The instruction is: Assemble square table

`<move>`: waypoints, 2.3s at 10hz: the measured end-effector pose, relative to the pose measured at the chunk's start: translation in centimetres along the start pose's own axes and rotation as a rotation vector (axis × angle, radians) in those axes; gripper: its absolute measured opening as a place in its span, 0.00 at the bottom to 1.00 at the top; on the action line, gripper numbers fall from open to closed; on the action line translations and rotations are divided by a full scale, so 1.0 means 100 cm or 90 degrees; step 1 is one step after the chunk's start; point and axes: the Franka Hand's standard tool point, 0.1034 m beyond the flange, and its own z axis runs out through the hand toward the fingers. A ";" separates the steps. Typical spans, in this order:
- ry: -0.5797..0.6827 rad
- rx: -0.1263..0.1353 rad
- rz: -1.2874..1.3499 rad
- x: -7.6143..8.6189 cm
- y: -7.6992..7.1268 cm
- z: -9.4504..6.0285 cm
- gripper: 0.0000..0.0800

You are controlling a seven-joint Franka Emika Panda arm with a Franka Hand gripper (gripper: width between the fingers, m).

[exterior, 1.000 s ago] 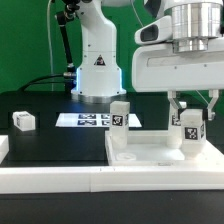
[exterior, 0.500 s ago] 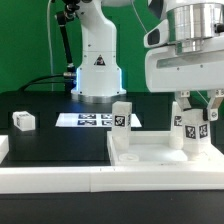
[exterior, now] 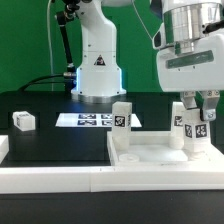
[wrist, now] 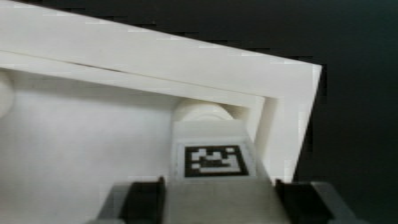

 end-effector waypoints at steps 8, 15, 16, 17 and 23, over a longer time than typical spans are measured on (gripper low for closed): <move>0.000 -0.002 -0.321 0.000 -0.001 0.000 0.81; 0.003 -0.005 -0.651 0.007 -0.001 -0.001 0.81; 0.003 -0.005 -0.661 0.006 -0.001 -0.001 0.81; 0.005 -0.007 -0.713 0.007 -0.001 -0.001 0.81; 0.013 -0.015 -0.823 0.007 -0.004 -0.002 0.68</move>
Offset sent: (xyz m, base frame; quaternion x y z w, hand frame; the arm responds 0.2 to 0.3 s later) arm 0.0042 -0.0006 0.0024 -0.0234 0.0097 -0.2618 0.9648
